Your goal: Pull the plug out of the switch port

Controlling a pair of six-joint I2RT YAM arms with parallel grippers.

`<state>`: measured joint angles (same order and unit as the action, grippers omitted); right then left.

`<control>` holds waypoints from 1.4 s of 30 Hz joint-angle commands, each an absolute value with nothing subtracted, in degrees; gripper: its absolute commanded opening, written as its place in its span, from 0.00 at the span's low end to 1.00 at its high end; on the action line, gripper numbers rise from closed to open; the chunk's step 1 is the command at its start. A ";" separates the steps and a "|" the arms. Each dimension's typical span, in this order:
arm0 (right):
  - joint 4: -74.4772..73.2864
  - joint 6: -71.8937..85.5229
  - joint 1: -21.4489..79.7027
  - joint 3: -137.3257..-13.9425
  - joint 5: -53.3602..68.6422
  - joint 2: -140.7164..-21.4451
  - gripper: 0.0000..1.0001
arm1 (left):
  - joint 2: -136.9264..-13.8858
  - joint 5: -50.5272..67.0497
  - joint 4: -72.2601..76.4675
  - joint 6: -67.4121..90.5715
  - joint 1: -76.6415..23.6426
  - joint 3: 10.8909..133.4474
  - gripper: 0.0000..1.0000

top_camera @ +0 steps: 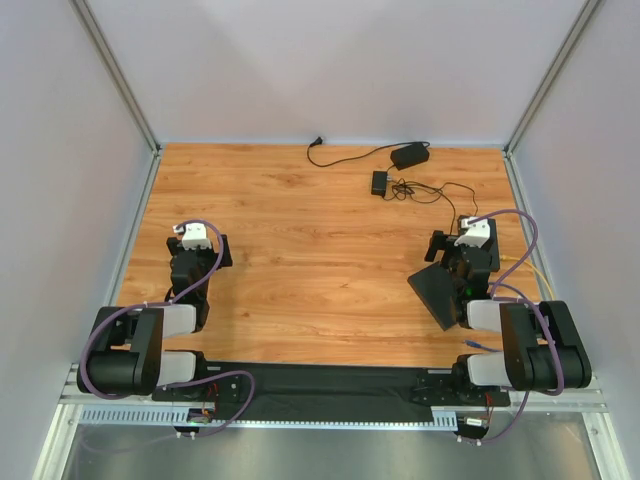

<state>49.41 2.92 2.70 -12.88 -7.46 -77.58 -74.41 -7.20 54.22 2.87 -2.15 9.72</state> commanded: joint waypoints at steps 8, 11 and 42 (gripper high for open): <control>52.47 1.41 2.55 -14.15 -8.88 -77.17 1.00 | -74.00 -7.38 56.95 0.88 -1.93 11.25 1.00; 52.47 1.41 2.37 -14.33 -8.70 -77.25 1.00 | -74.00 -7.21 57.04 0.79 -1.93 11.08 1.00; -28.04 32.17 -4.03 -40.78 -6.71 -62.75 0.99 | -45.61 12.57 -15.44 28.99 -2.37 42.96 1.00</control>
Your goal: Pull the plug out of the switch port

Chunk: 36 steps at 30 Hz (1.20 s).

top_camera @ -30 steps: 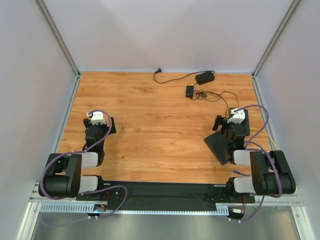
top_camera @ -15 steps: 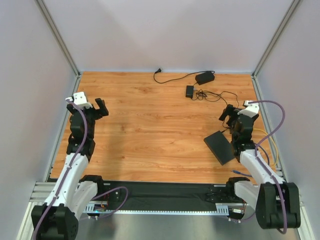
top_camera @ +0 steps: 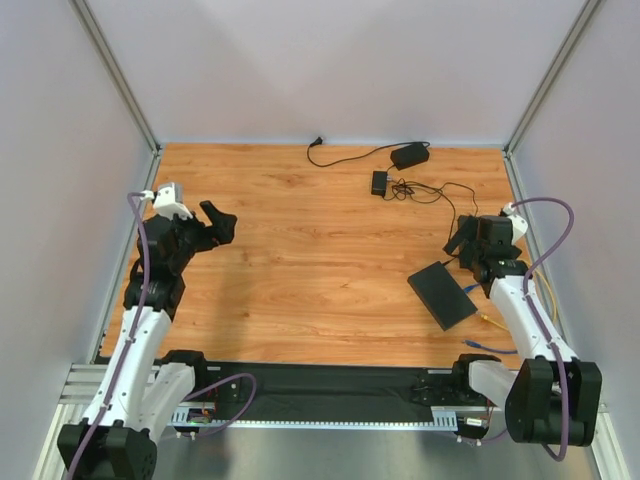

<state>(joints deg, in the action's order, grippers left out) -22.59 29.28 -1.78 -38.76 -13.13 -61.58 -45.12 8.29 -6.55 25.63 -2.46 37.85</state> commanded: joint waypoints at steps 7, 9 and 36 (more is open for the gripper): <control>-30.32 33.66 -6.59 -41.48 -3.87 -68.64 0.94 | -51.94 31.09 -16.12 33.03 -1.32 45.28 1.00; -31.46 33.49 -6.85 -41.22 -4.74 -69.69 0.93 | -51.59 36.01 -13.11 35.23 -1.41 43.25 1.00; -21.98 39.81 3.07 -31.82 15.02 -69.78 0.75 | -56.68 21.45 -22.50 31.73 -25.56 46.48 0.68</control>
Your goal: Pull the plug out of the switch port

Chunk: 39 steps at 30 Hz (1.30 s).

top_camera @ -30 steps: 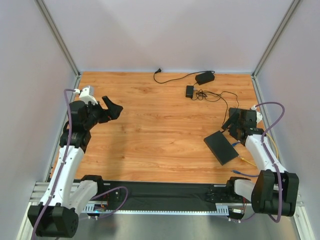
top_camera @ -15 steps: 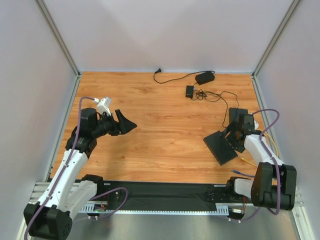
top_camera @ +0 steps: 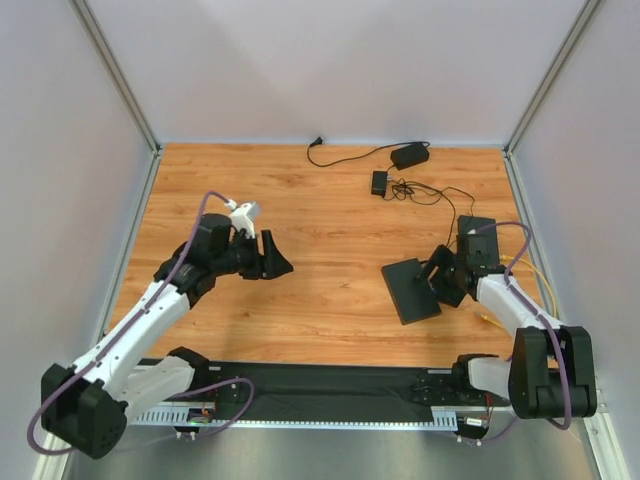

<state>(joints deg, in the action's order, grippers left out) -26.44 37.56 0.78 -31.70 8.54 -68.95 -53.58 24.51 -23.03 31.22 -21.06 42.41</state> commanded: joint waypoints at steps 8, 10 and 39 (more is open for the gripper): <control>-25.12 41.74 6.06 -34.01 12.78 -65.50 0.76 | -71.27 12.06 -21.27 32.08 -41.30 54.57 0.62; -28.98 44.80 6.06 -35.06 9.33 -63.03 0.77 | -75.47 10.03 -21.01 31.56 -45.08 57.82 0.62; -10.91 38.50 -14.24 -23.64 31.55 -62.75 0.72 | -121.10 11.16 -27.85 35.24 -56.86 96.50 0.20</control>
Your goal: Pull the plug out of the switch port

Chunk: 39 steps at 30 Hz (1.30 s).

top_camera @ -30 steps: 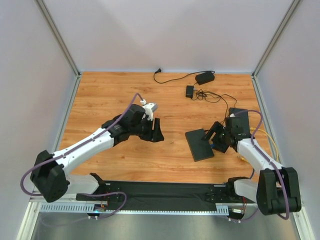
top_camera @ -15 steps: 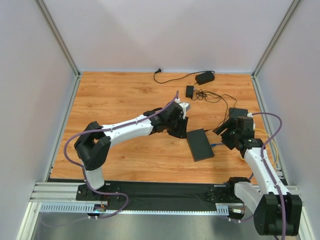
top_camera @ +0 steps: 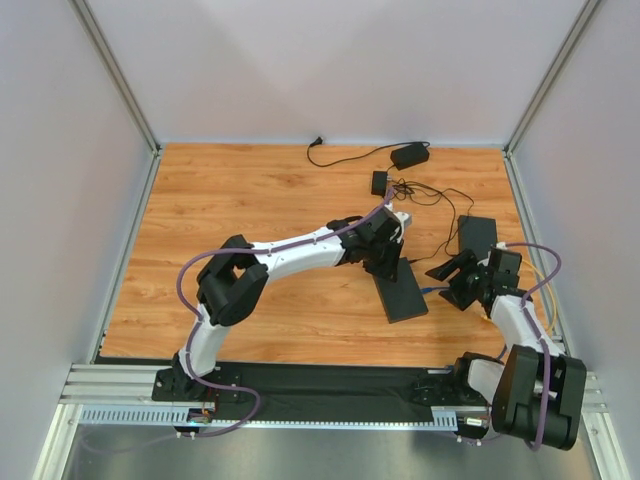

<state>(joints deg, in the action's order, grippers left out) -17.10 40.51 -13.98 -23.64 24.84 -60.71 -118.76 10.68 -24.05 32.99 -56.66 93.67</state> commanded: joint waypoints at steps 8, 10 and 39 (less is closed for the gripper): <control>-4.83 38.85 -15.82 -20.39 35.86 -67.32 0.59 | -125.42 10.55 -31.02 35.33 -56.87 99.14 0.17; -5.10 38.50 -16.17 -20.04 35.51 -67.41 0.54 | -125.86 10.37 -31.37 35.42 -56.87 99.14 0.16; 1.14 39.99 -16.96 -13.98 36.30 -69.17 0.35 | -127.53 11.25 -32.96 35.68 -56.87 98.00 0.10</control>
<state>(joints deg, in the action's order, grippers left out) -1.02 39.66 -16.69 -14.81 36.60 -68.71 -125.49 11.51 -29.82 35.57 -56.60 98.00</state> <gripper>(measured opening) 0.351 0.097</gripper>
